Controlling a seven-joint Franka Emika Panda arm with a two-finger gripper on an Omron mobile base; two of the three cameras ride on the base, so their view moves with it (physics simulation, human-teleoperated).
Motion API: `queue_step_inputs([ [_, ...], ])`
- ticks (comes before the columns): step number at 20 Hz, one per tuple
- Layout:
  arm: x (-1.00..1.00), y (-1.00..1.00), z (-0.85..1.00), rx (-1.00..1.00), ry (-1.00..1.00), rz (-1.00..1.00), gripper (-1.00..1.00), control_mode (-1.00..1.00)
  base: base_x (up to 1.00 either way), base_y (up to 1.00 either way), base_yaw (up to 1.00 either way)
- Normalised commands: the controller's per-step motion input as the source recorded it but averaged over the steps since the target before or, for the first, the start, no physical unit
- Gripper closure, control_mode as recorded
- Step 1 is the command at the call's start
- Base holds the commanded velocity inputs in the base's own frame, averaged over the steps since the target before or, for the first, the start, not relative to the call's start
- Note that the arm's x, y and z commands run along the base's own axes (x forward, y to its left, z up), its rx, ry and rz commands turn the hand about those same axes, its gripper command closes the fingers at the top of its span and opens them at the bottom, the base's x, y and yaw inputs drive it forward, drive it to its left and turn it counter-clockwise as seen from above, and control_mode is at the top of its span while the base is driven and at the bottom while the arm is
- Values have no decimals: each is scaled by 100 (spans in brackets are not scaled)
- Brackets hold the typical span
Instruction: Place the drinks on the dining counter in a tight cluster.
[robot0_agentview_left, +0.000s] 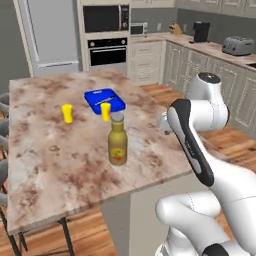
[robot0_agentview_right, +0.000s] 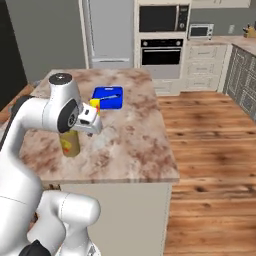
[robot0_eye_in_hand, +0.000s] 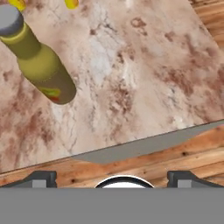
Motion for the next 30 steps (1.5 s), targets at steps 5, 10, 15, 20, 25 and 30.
queue_step_inputs([
  [5, 0, 0, 0, 0, 0, 0, -100, 100, -29, 20, -84],
  [10, 0, 0, 0, 0, 0, 0, -100, 100, 0, 2, -99],
  [15, 0, 0, 0, 0, 0, 0, -100, 100, 0, 0, -99],
  [20, 0, 0, 0, 0, 0, 0, -100, 100, 49, -39, -59],
  [25, 0, 0, 0, 0, 0, 0, -100, 100, 100, -60, -2],
  [30, 0, 0, 0, 0, 0, 0, -100, 100, 100, -55, -23],
])
